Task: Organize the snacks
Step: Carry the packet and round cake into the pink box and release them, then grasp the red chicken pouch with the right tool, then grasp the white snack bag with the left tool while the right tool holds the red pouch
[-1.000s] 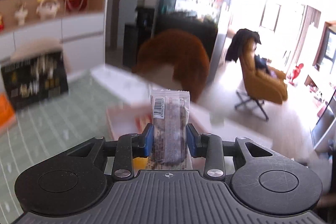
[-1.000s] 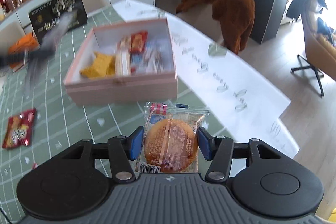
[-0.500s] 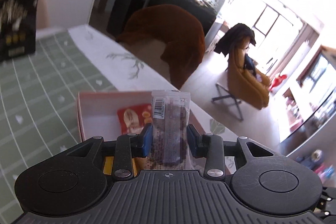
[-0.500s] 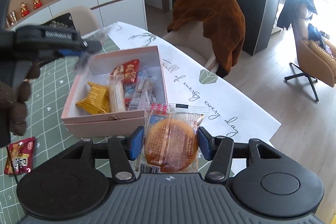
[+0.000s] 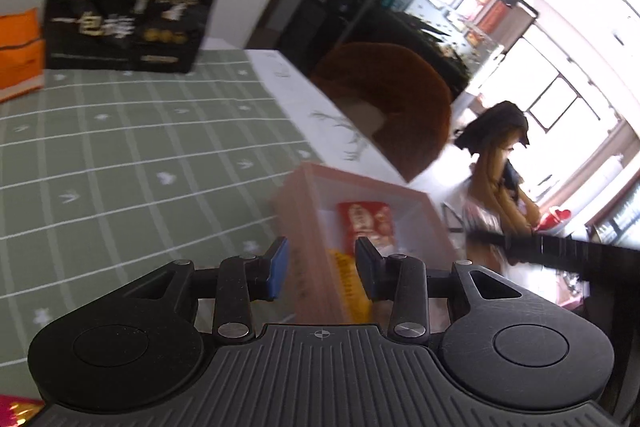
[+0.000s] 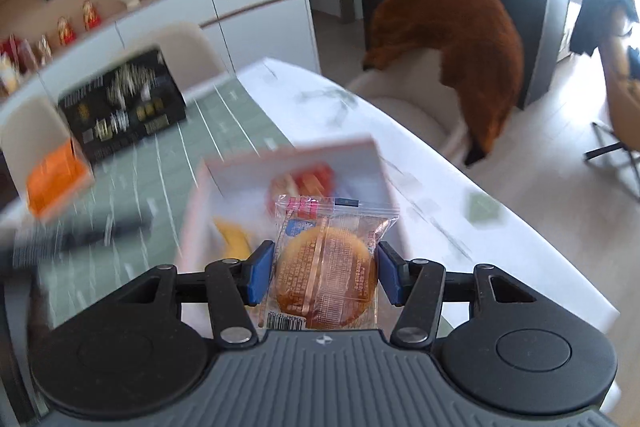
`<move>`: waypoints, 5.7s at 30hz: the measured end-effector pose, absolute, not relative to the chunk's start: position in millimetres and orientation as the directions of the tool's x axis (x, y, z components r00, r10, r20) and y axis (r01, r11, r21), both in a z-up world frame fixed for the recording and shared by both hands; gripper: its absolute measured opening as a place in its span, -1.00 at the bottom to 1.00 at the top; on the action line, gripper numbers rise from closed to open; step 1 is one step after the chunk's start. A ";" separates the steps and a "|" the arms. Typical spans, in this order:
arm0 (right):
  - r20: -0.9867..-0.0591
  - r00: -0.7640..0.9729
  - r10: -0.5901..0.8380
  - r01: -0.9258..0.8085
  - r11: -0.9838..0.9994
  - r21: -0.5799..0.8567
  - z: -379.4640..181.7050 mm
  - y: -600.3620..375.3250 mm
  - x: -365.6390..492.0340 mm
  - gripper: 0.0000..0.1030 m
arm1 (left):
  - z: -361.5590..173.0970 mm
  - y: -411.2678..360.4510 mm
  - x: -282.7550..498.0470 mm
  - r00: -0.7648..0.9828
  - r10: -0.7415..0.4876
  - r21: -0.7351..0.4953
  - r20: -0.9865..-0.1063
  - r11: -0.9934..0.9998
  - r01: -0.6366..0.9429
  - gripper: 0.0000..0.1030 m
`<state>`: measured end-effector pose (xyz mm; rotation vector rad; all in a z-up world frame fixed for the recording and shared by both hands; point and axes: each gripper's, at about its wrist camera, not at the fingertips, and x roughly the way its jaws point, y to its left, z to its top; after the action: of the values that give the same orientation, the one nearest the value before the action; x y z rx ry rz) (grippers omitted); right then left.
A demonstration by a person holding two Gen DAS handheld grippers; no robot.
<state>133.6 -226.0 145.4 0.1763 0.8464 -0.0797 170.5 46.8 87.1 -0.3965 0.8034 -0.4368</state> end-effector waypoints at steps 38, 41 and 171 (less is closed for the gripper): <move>-0.910 0.288 0.298 -0.484 0.865 0.130 51.7 -83.4 -35.6 0.43 | 30.4 82.6 22.4 0.473 -0.411 -0.456 -0.779 0.890 0.023 -0.23; -0.902 0.307 0.302 -0.526 0.844 0.104 50.9 -68.2 -37.6 0.50 | 33.6 77.7 21.6 0.478 -0.372 -0.404 -0.795 0.914 0.040 -0.23; -0.751 0.633 -0.186 0.272 0.962 -0.008 49.3 -285.5 -76.4 0.85 | 51.4 -58.4 14.1 0.444 -0.361 -0.213 -0.820 0.913 0.348 0.15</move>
<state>-76.4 -285.5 49.3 0.1094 0.8455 -0.2625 14.1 -58.4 51.4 -0.0136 1.0202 -0.4394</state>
